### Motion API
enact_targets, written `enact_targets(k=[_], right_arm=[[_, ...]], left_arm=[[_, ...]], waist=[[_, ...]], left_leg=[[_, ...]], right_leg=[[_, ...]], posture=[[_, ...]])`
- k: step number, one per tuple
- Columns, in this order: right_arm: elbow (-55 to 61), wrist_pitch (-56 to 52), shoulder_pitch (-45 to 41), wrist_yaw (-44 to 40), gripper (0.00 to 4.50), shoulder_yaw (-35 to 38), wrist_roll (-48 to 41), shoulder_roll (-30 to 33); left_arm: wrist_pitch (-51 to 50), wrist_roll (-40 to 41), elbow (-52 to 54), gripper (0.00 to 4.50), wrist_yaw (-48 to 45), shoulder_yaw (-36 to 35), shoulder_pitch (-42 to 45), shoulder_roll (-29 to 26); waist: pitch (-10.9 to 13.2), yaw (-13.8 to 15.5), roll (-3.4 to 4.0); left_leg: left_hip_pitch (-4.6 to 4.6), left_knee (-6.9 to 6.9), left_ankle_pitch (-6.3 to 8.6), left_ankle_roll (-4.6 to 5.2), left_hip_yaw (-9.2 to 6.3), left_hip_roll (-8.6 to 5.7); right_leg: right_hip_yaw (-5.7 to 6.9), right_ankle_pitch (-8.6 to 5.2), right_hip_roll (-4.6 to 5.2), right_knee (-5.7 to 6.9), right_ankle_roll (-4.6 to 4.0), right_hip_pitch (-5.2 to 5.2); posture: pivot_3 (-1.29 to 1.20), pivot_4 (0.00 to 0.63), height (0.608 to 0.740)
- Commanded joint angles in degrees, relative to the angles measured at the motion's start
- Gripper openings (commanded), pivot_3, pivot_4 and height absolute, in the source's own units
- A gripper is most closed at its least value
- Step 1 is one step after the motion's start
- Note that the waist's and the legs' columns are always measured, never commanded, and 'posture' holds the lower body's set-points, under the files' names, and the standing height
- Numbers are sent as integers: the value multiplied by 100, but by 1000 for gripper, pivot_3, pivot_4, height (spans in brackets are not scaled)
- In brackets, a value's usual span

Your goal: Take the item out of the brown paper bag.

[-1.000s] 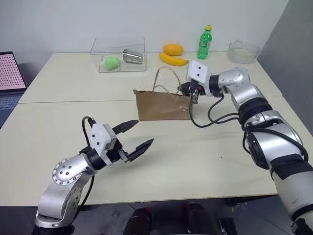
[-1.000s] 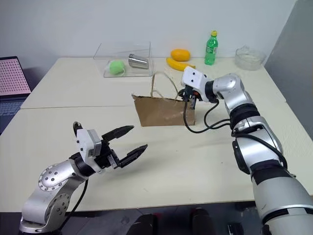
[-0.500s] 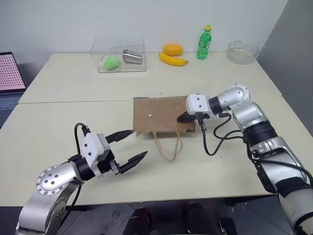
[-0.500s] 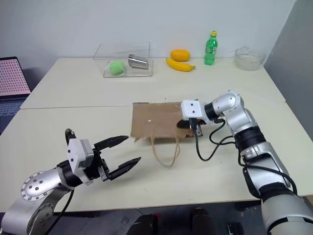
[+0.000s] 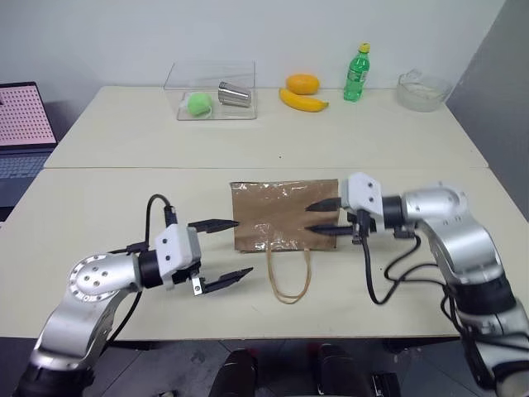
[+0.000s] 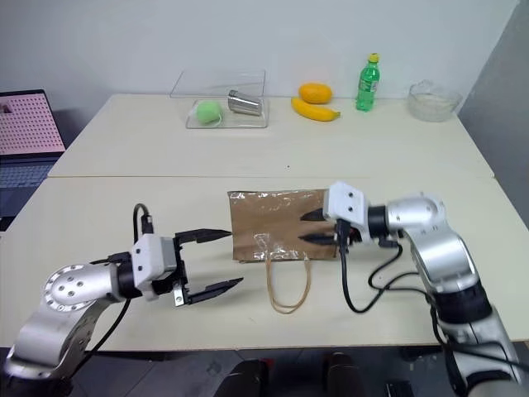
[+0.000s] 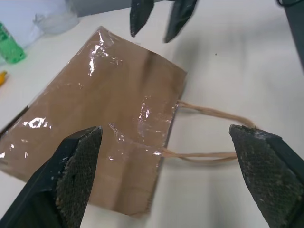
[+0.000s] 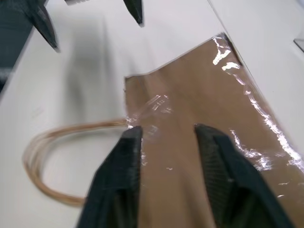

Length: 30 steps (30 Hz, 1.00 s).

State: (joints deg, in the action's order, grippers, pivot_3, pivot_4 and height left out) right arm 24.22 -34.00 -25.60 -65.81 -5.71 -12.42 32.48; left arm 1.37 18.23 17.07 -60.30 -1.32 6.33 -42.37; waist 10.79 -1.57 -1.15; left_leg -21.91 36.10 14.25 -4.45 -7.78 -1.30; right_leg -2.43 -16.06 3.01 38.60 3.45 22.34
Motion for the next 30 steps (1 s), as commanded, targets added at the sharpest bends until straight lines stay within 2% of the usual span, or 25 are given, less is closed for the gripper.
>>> enact_targets(k=[1,7,12,25,30], right_arm=[[1274,-798,721,784,2920,619,-694,-213],[2468,-1440,2053,1829,2920,783,-1059,-354],[2707,-1494,2421,2239,2920,772,-1136,-246],[2922,-1493,2699,2526,2920,863,-1781,216],[3075,-1578,2859,2553,2920,1006,-2151,415]], left_arm=[[1301,-661,-733,4500,-314,496,494,126],[2822,-1138,-2138,4500,-639,1023,1173,322],[3542,-1410,-2902,4500,-646,1295,1518,488],[4062,-1841,-3484,4500,-320,1670,1696,820],[3959,-1509,-3438,4500,-461,1605,1691,749]], waist=[[-1,0,-1],[-1,-31,0],[-2,-32,-2],[-5,-26,-7],[-6,-30,-8]], left_leg=[[1,-1,0,0,0,0],[4,-1,0,0,-2,3],[5,4,0,1,6,1],[5,4,0,2,-3,-2],[6,3,0,2,-5,1]], right_leg=[[0,0,0,-1,0,-2],[2,-1,-2,2,1,-1],[-4,0,-1,0,4,-3],[1,-1,0,1,6,-8],[3,-1,-3,3,5,-7]], posture=[[0,150,740],[0,150,740],[0,150,740],[0,150,740],[0,150,740]])
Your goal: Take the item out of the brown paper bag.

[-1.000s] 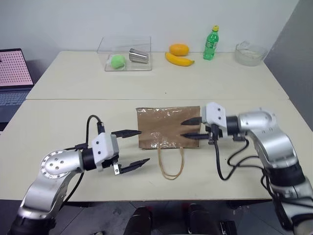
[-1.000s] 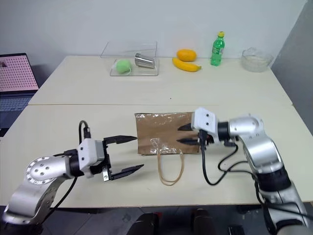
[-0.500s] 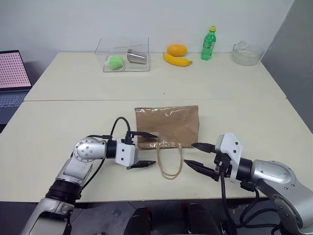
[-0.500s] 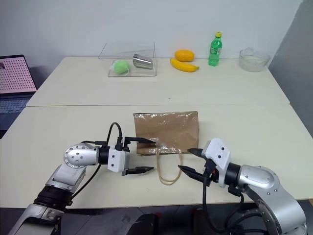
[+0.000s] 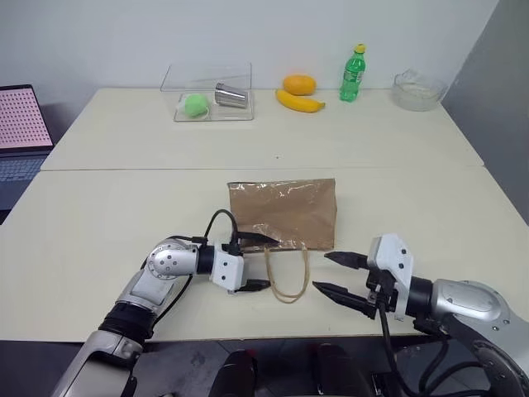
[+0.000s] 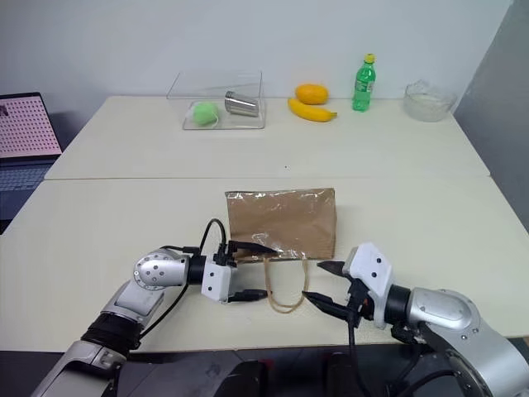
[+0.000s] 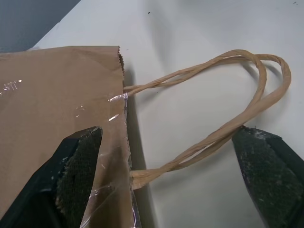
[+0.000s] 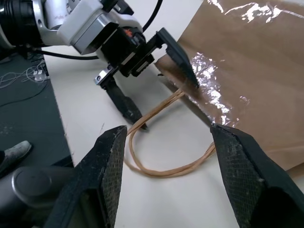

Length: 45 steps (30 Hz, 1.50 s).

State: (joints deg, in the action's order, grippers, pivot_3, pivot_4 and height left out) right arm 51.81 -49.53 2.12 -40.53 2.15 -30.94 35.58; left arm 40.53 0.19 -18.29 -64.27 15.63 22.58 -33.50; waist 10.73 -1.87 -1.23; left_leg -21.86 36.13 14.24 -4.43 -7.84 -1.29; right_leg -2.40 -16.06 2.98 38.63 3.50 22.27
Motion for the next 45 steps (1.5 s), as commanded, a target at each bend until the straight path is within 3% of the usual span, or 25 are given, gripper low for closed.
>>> enact_targets(k=[1,6,13,26,36,45], right_arm=[[351,-43,154,3,2920,265,-383,163],[367,-5,250,55,2920,358,-655,341],[244,74,18,209,2920,250,-748,403],[239,48,-128,380,2920,305,-971,557],[223,117,-55,446,2920,388,-1116,668],[154,217,-2,422,2920,364,-1131,764]], left_arm=[[46,407,75,4500,-161,-149,38,-249],[-358,1019,-8,4500,-499,-328,-18,-574],[-1015,1041,159,4500,-184,-363,-58,-230],[-865,585,-39,4500,77,-305,38,59],[-1359,1225,255,4500,-54,-681,-103,3],[-748,913,106,4500,-349,-558,-225,-159]], waist=[[0,0,0],[0,-3,0],[-1,2,-1],[-1,3,-1],[-1,2,-1],[-1,5,-1]], left_leg=[[0,0,0,0,0,0],[3,-1,0,0,1,1],[1,2,0,0,0,0],[1,1,0,0,0,-1],[1,1,0,0,-1,0],[1,1,0,0,0,-1]], right_leg=[[0,0,0,0,0,0],[0,0,0,0,0,-1],[1,-1,0,-1,1,-4],[0,0,0,-1,1,-3],[0,0,1,-1,1,-3],[0,0,1,-2,0,-4]], posture=[[0,150,740],[0,150,740],[0,150,740],[0,150,740],[0,150,740],[0,150,740]])
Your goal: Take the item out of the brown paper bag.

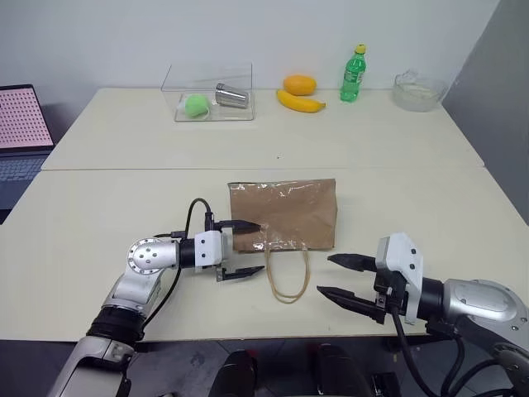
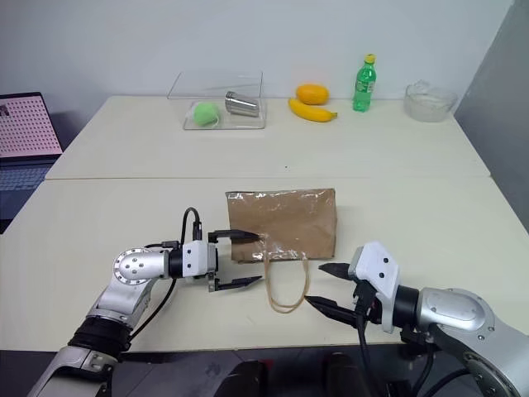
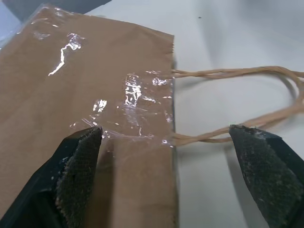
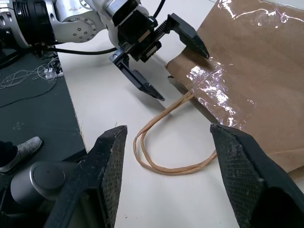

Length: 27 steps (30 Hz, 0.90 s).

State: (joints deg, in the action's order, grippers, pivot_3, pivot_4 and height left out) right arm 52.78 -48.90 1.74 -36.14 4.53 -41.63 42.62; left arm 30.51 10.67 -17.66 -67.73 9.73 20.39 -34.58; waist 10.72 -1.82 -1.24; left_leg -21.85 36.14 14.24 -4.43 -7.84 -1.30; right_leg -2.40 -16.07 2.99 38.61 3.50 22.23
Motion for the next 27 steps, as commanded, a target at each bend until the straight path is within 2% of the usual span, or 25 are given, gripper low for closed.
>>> enact_targets(k=[1,11,27], right_arm=[[55,163,45,-17,2920,126,-62,66],[60,257,137,-19,2920,126,-56,173],[82,241,76,34,2920,126,-133,198]], left_arm=[[301,-190,12,4500,17,38,-6,-40],[421,-479,-273,4500,231,138,206,257],[1364,-662,-609,4500,217,401,345,337]], waist=[[0,0,0],[0,-1,0],[0,0,0]], left_leg=[[0,0,0,0,0,0],[1,0,0,0,0,0],[0,0,0,0,0,1]], right_leg=[[0,0,0,0,0,0],[0,0,0,1,0,0],[0,0,0,1,0,0]], posture=[[0,150,740],[0,150,740],[0,150,740]])
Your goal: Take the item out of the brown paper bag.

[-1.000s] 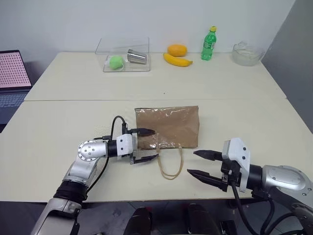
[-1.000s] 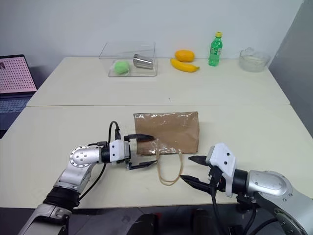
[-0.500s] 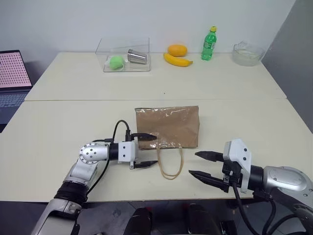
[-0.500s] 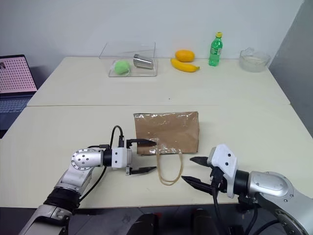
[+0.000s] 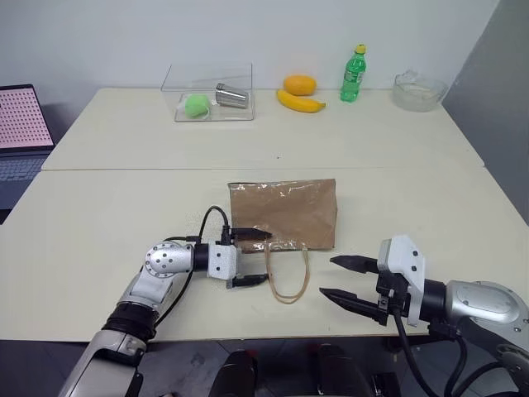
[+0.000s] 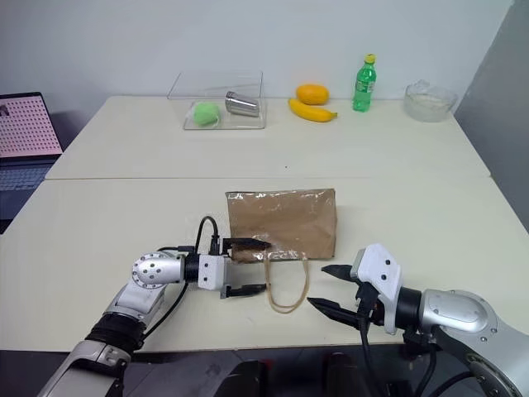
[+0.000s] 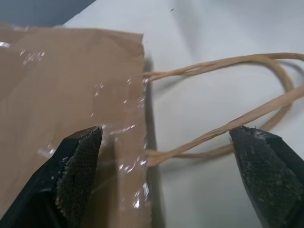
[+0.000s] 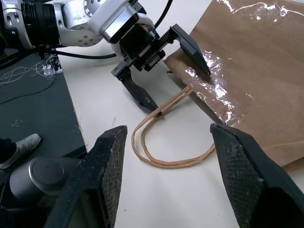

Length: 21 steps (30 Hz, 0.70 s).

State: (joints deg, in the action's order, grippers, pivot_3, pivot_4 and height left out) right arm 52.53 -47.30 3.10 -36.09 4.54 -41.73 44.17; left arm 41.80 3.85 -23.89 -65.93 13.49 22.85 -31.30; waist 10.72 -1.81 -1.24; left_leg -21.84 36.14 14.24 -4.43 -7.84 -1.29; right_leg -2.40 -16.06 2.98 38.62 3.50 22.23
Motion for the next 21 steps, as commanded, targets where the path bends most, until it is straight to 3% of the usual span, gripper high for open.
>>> enact_targets(k=[1,15,18,21], right_arm=[[105,76,-70,31,2920,128,-131,42],[55,97,-137,3,2920,49,-102,34],[52,113,-129,-5,2943,18,-73,33],[63,118,-111,1,2943,7,-58,34]], left_arm=[[279,40,34,4500,49,40,118,28],[1263,-278,39,4500,81,535,184,31],[1285,-336,-13,3873,202,626,257,135],[1152,-192,23,2951,221,663,288,179]], waist=[[0,0,0],[0,-1,0],[0,1,0],[0,0,-1]], left_leg=[[0,0,0,0,1,0],[0,0,0,0,1,-1],[0,1,0,0,0,-1],[0,2,0,0,1,-2]], right_leg=[[0,0,0,0,0,0],[-1,0,0,0,0,-1],[-1,0,0,0,0,-1],[-1,0,0,0,0,-1]], posture=[[0,150,740],[0,150,740],[0,150,740],[0,150,740]])
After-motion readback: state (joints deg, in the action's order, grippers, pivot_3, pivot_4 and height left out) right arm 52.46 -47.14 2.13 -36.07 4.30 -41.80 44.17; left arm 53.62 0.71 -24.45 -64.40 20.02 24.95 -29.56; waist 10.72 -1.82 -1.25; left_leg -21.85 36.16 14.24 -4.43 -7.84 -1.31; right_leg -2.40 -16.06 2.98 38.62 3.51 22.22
